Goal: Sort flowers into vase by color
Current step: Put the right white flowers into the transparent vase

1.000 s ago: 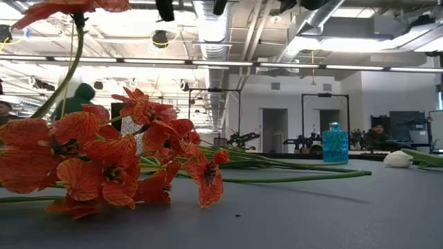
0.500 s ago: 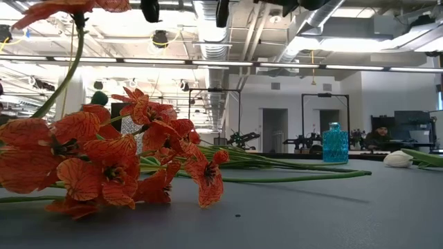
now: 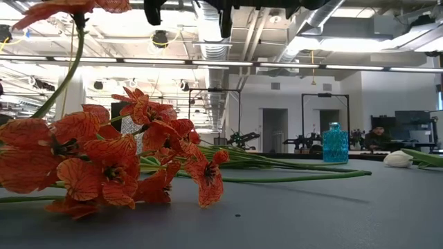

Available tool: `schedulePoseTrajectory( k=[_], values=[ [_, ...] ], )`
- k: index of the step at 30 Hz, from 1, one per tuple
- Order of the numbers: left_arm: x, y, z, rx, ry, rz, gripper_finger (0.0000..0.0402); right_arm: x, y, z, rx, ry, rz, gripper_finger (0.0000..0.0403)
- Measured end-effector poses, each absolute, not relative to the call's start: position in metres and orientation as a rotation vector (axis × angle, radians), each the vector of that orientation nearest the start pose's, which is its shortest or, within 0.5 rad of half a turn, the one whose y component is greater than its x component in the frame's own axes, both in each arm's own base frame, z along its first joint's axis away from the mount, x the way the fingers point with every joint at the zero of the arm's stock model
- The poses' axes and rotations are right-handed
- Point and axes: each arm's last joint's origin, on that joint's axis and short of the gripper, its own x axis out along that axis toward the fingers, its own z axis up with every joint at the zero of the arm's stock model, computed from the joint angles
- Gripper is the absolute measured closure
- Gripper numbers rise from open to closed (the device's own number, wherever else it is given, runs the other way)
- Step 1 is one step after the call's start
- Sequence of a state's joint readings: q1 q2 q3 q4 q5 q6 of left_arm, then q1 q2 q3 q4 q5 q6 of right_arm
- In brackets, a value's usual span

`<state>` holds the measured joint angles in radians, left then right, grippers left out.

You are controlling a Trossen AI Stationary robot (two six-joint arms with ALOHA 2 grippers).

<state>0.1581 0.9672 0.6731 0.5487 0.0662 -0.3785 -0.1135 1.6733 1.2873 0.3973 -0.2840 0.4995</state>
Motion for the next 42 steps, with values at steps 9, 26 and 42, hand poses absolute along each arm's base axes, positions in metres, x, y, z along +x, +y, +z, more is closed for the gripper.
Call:
schedulePoseTrajectory(
  k=[9, 26, 42],
  values=[
    [0.213, 0.034, 0.330, -0.356, -0.265, 0.115, 0.0302, 0.391, -0.035, 0.329, 0.491, 0.044, 0.169, 0.0355],
    [0.195, 0.036, 0.332, -0.239, -0.194, 0.119, 0.0399, 0.390, -0.034, 0.329, 0.520, 0.070, 0.244, 0.0127],
    [0.141, 0.078, 0.319, 0.046, 0.100, 0.787, 0.0401, 0.384, -0.033, 0.318, 0.612, 0.242, 0.164, 0.0112]
  ],
)
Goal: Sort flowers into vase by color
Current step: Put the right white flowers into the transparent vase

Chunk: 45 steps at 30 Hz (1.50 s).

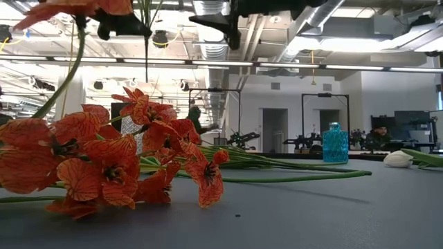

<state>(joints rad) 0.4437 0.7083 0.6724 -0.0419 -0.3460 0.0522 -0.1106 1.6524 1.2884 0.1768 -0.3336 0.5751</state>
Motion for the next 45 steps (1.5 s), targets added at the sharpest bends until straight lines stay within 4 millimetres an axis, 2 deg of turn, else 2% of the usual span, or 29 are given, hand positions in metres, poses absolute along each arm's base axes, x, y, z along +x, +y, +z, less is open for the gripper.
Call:
schedulePoseTrajectory(
  k=[7, 17, 24, 30, 35, 42, 45],
  values=[
    [0.134, 0.103, 0.307, 0.005, 0.205, 0.859, 0.0401, 0.384, -0.029, 0.318, 0.602, 0.240, 0.155, 0.0112],
    [0.128, 0.111, 0.303, -0.019, 0.215, 0.869, 0.0401, 0.384, -0.029, 0.316, 0.596, 0.253, 0.152, 0.0112],
    [0.129, 0.114, 0.267, -0.078, 0.242, 0.884, 0.0401, 0.384, -0.029, 0.316, 0.588, 0.252, 0.150, 0.0112],
    [0.129, 0.114, 0.245, -0.110, 0.180, 0.884, 0.0396, 0.384, -0.026, 0.316, 0.586, 0.254, 0.156, 0.0112],
    [0.126, 0.113, 0.230, -0.198, 0.204, 0.931, 0.0358, 0.385, -0.024, 0.316, 0.586, 0.256, 0.162, 0.0112],
    [0.124, 0.109, 0.221, -0.286, 0.276, 0.896, 0.0267, 0.384, -0.024, 0.315, 0.587, 0.263, 0.169, 0.0112],
    [0.122, 0.107, 0.224, -0.337, 0.348, 0.889, 0.0232, 0.384, -0.023, 0.315, 0.592, 0.276, 0.216, 0.0112]
  ],
)
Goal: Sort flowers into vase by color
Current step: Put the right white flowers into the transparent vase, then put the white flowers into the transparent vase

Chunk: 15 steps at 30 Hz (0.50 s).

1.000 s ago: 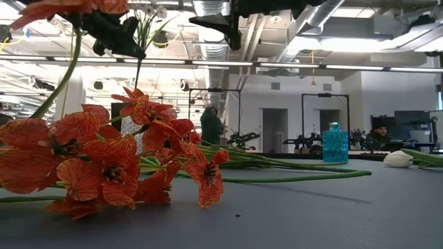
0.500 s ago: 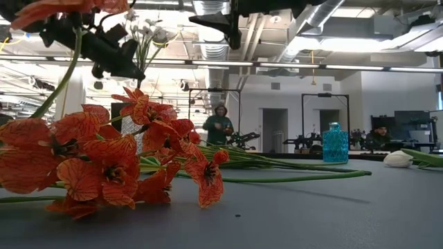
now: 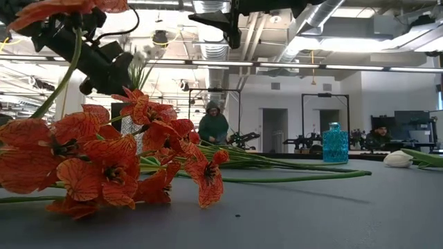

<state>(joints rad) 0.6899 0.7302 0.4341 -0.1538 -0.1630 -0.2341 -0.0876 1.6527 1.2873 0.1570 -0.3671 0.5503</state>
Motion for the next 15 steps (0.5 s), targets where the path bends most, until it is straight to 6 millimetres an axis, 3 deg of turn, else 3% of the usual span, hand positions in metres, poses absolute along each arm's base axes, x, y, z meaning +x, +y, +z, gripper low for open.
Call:
schedulePoseTrajectory(
  k=[6, 15],
  values=[
    [0.117, 0.099, 0.248, -0.412, 0.503, 0.796, 0.0188, 0.382, -0.028, 0.315, 0.630, 0.308, 0.309, 0.0112],
    [0.105, 0.075, 0.307, -0.580, 0.601, 0.434, 0.0182, 0.376, -0.039, 0.320, 0.642, 0.329, 0.392, 0.0112]
  ],
)
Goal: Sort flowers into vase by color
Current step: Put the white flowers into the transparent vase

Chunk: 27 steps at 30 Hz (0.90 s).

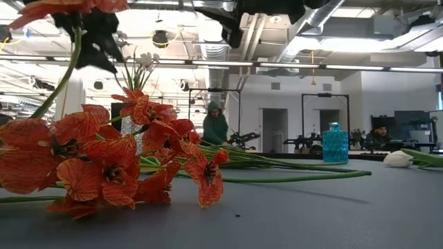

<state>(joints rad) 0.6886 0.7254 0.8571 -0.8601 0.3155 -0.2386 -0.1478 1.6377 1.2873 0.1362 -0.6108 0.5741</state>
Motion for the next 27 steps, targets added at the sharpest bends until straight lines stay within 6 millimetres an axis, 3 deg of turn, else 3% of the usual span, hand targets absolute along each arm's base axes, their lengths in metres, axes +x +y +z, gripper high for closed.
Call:
schedulePoseTrajectory(
  k=[8, 12, 20, 27],
  values=[
    [0.088, 0.046, 0.360, -0.736, 0.604, 0.205, 0.0182, 0.360, -0.046, 0.337, 0.564, 0.299, 0.401, 0.0112],
    [0.086, 0.031, 0.367, -0.793, 0.665, 0.165, 0.0182, 0.352, -0.048, 0.344, 0.524, 0.295, 0.395, 0.0112],
    [0.109, 0.000, 0.327, -0.965, 0.996, 0.127, 0.0182, 0.346, -0.051, 0.346, 0.487, 0.302, 0.383, 0.0112],
    [0.124, -0.027, 0.270, -1.016, 1.196, 0.494, 0.0182, 0.345, -0.055, 0.344, 0.487, 0.318, 0.366, 0.0112]
  ],
)
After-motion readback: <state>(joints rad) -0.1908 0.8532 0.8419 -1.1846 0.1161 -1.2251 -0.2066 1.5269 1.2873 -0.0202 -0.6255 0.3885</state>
